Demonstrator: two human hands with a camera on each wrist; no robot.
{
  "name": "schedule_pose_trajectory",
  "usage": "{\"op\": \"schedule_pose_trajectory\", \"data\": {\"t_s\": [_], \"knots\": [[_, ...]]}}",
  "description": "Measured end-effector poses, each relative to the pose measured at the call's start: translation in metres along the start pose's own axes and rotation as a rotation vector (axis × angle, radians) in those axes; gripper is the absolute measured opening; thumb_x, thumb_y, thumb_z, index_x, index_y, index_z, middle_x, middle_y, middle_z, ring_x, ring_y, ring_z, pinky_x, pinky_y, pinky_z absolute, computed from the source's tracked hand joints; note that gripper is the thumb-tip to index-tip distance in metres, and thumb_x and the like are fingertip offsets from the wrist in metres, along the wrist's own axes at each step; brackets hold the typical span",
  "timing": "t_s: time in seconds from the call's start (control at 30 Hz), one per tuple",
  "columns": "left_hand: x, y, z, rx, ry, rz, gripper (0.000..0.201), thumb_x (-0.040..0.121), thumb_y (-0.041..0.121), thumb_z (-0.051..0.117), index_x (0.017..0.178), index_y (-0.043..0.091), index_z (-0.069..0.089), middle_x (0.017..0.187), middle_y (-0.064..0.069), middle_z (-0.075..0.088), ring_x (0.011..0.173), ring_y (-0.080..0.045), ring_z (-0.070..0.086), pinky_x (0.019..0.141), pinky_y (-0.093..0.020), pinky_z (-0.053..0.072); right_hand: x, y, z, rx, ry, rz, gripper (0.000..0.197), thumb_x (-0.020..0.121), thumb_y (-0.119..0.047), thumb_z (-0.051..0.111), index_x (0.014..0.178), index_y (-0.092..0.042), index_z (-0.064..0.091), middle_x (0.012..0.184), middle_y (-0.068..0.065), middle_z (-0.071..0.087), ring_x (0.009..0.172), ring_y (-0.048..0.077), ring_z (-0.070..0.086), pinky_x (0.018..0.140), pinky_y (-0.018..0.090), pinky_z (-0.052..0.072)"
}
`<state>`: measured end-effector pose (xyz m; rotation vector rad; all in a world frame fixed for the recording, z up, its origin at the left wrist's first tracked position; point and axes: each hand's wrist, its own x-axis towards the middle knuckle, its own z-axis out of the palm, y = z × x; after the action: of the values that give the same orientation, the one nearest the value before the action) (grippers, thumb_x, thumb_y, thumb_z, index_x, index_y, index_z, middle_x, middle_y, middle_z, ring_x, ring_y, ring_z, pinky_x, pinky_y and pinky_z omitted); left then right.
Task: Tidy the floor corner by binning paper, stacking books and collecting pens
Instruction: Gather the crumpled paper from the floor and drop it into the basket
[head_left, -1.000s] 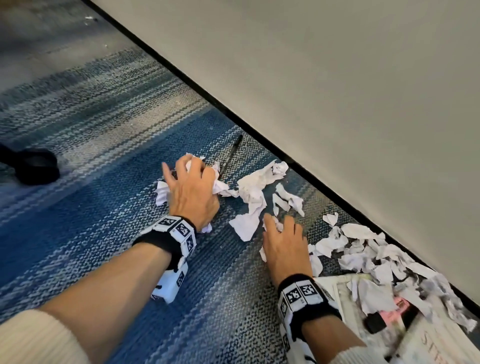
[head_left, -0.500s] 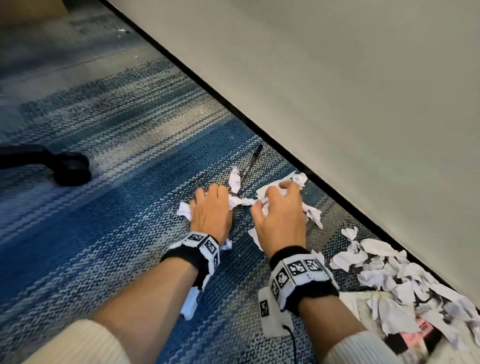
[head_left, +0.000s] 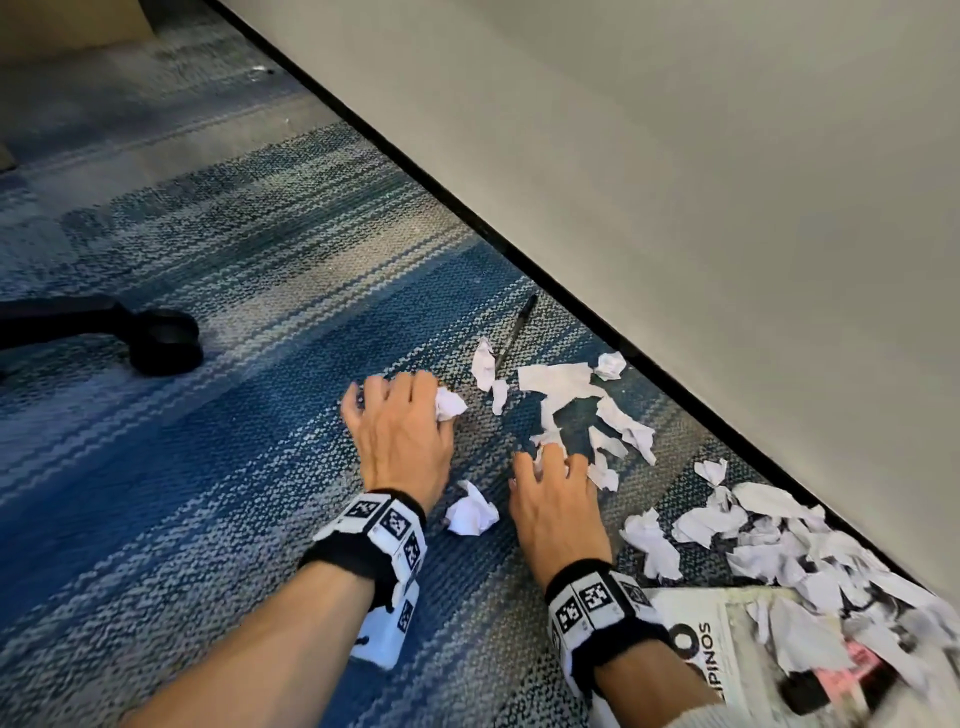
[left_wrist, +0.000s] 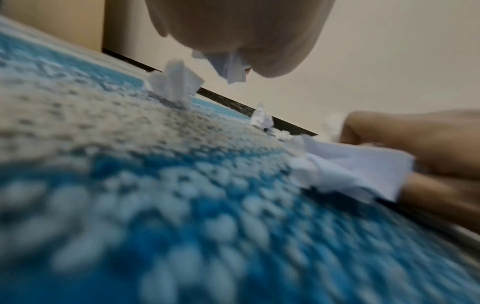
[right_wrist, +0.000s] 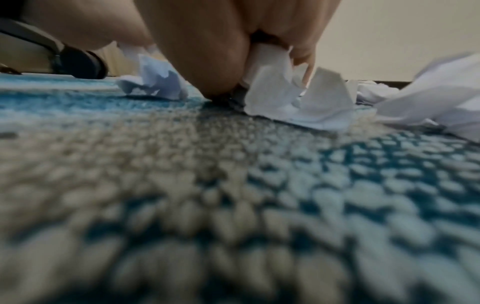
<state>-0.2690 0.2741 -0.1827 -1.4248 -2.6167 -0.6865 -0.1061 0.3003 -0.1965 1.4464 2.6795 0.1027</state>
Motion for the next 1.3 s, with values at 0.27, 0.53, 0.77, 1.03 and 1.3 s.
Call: {"op": "schedule_pose_trajectory", "data": {"t_s": [0.27,0.53,0.77,1.03,1.3], "knots": [[-0.013,-0.021,0.010,-0.082,-0.223,-0.034,0.022,0.085,0.022,0.060,0.105,0.017,0.054,0.101,-0.004,0.048,0.092,-0.019,0.037,0.080,-0.038,0.036,0.000,0.008,-0.009,0.373,-0.008,0.184,0.062,0.078,-0.010,0.067,0.131,-0.007,0.035,0.111,0.012,0.040,0.089,0.027,0.057,0.077,0.036,0.056],[-0.058,0.009,0.008,0.056,-0.523,0.515,0.058,0.088,0.070,0.031,0.126,0.027,0.040,0.120,-0.003,0.039,0.105,-0.020,0.040,0.085,-0.043,0.038,0.005,0.015,-0.019,0.343,-0.187,0.225,0.057,0.089,-0.027,0.062,0.138,-0.010,0.040,0.124,0.015,0.042,0.109,0.032,0.055,0.093,0.037,0.046],[-0.062,0.032,-0.008,0.137,-0.734,0.749,0.055,0.094,0.055,0.041,0.129,0.014,0.031,0.126,-0.012,0.036,0.108,-0.026,0.039,0.069,-0.037,0.049,0.006,0.034,-0.028,0.265,-0.208,0.168,0.038,0.091,-0.027,0.059,0.126,-0.018,0.046,0.119,0.012,0.045,0.098,0.032,0.060,0.082,0.040,0.050],[-0.067,0.039,-0.019,0.041,-0.876,0.752,0.021,0.102,0.020,0.039,0.118,0.007,0.041,0.118,-0.016,0.052,0.102,-0.032,0.054,0.082,-0.045,0.049,-0.008,0.049,-0.015,0.343,-0.247,0.007,0.078,0.082,-0.054,0.063,0.147,-0.027,0.029,0.126,0.006,0.031,0.109,0.026,0.049,0.096,0.036,0.047],[0.041,0.037,-0.004,-0.145,-0.436,0.133,0.041,0.096,0.009,0.047,0.134,0.011,0.029,0.111,-0.013,0.046,0.063,-0.025,0.053,0.058,-0.037,0.043,-0.008,0.054,-0.013,0.381,-0.168,0.006,0.041,0.086,-0.037,0.067,0.113,-0.012,0.049,0.115,0.005,0.040,0.093,0.024,0.055,0.081,0.031,0.048]]}}
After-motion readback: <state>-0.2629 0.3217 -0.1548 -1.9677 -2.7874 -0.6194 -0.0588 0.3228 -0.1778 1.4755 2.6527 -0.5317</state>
